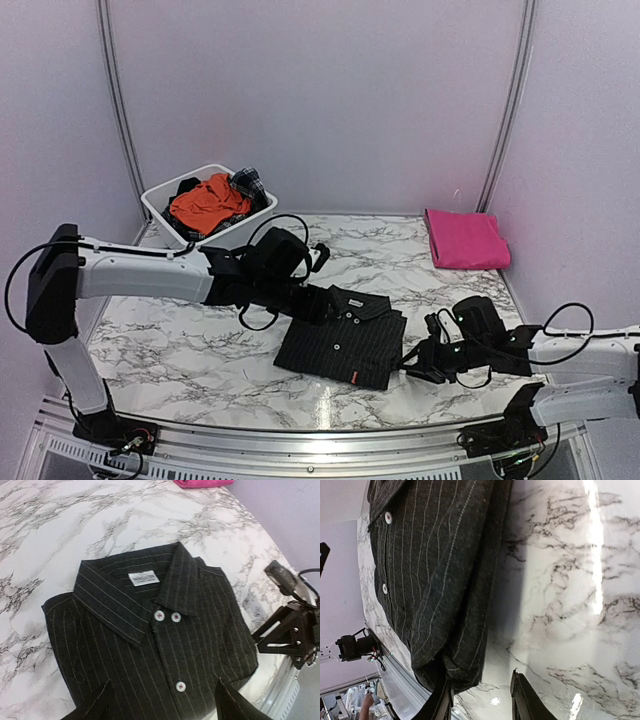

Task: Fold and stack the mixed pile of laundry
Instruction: Adjust the square-folded shirt at the center of the board.

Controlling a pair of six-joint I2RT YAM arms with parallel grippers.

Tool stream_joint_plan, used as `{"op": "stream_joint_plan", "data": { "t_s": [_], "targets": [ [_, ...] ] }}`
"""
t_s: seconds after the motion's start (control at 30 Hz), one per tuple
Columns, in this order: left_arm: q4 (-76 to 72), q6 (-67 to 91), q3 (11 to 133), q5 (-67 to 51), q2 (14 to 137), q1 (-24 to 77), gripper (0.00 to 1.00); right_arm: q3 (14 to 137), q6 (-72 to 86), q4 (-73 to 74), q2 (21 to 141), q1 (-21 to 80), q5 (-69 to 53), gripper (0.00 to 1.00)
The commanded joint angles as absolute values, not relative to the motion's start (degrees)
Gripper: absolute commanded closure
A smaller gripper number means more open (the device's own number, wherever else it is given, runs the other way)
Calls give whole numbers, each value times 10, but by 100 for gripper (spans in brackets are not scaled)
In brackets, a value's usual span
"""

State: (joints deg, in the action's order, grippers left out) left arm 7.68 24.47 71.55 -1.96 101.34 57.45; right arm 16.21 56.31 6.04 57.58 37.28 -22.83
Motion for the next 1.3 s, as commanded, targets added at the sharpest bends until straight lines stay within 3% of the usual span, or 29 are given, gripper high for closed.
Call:
{"op": "stream_joint_plan", "data": {
  "t_s": [0.0,0.27,0.63,0.93,1.13,1.27],
  "targets": [
    [128,234,752,25,1060,535,31,203,570,25,584,351,-195,64],
    [156,234,806,15,1114,477,39,264,497,59,621,247,-218,57],
    [155,225,840,-42,1162,458,45,382,426,89,798,239,-233,59],
    [155,223,845,-48,1183,455,48,422,400,113,849,239,-230,72],
    [156,224,845,-43,1187,453,48,424,396,139,853,239,-216,69],
    [155,217,849,-59,1193,452,60,425,393,122,866,239,-235,81]
  ]
}}
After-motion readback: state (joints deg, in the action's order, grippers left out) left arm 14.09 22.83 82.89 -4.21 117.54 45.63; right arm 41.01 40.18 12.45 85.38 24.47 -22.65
